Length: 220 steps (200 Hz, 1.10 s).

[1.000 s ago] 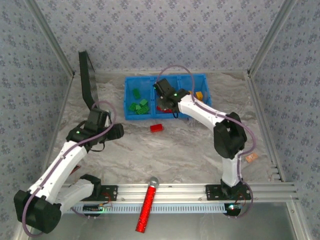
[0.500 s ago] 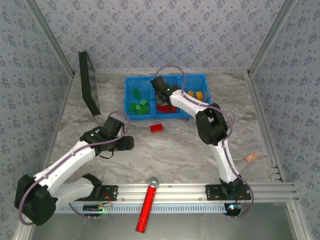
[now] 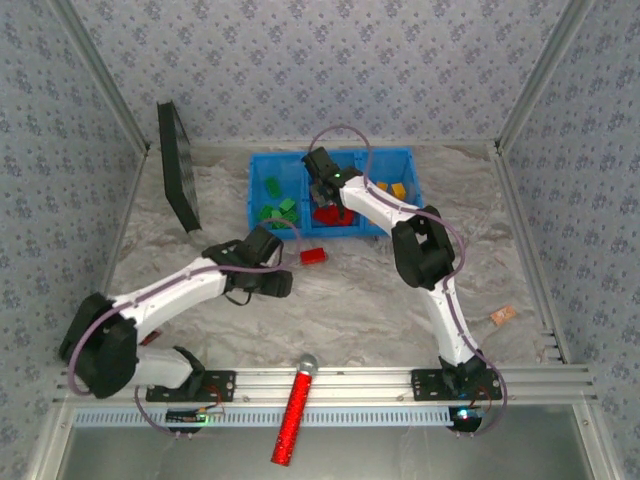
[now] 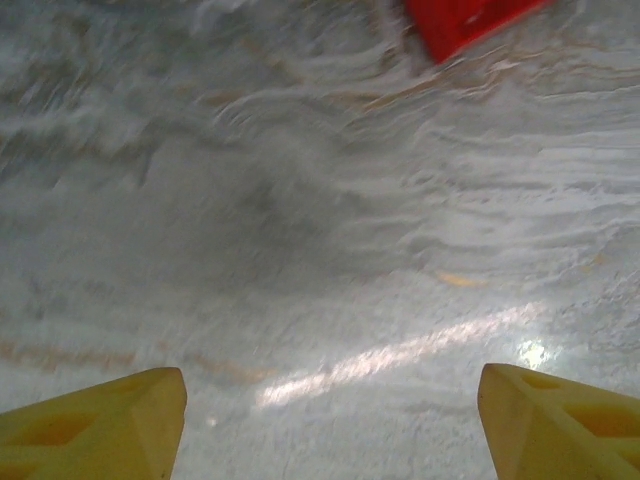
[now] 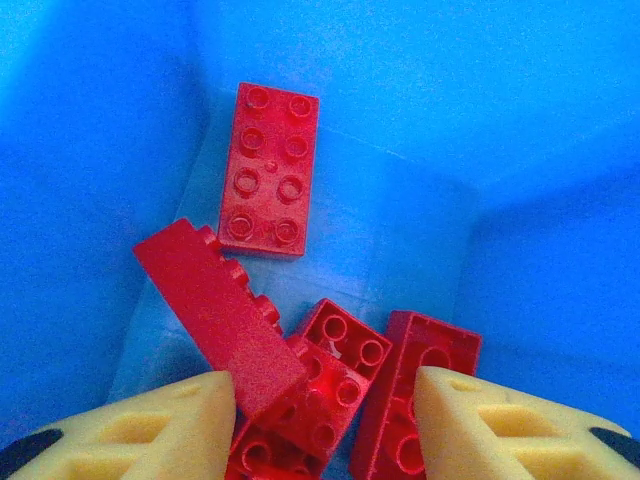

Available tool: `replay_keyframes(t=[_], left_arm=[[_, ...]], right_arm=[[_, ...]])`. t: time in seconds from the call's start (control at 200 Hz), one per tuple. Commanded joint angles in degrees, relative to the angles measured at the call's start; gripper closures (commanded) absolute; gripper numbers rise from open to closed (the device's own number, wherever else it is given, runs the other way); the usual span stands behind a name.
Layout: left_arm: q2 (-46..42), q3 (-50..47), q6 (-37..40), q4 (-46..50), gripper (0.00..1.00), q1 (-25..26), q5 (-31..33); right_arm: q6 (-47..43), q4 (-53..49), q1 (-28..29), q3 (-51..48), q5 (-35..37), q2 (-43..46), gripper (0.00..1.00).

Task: Sort the legos into containers by color
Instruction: Place the lego in the container, then pick up the lego from the center of the table.

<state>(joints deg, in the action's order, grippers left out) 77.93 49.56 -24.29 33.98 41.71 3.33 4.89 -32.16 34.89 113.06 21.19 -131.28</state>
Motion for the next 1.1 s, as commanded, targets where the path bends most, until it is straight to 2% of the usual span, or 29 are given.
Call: replay_keyframes(t=[0.0,0.235,0.325,0.48,0.845,1.094], left_arm=[[5.74,5.40,10.54,-3.89,0.23,2.18,2.93],[17.67,13.54,21.69,-6.31,0.23,2.55,5.71],[22.65,17.94,23.98,-4.53,0.24,2.67,7.66],[27.33,22.07,26.83,-5.12,0.24,2.67,6.25],[33.90,27.47,28.08,-3.87,0.23,2.67,3.74],[36.62,28.70,26.45,-2.25,0.31,2.67,0.33]], right_arm=[[-1.16,-1.76,-0.26,-1.41,-0.58,6.47,0.47],[-1.66,-0.79,-0.78,-9.70,-1.48,16.47,0.43],[-1.24,-0.56,-1.25,-13.43,-2.44,20.59,0.40],[-0.28,0.14,-1.97,-19.21,-2.43,26.65,0.35],[2.01,1.65,-4.34,-25.39,-3.88,31.70,0.31],[2.98,2.53,-5.34,-27.09,-4.40,31.98,0.31]])
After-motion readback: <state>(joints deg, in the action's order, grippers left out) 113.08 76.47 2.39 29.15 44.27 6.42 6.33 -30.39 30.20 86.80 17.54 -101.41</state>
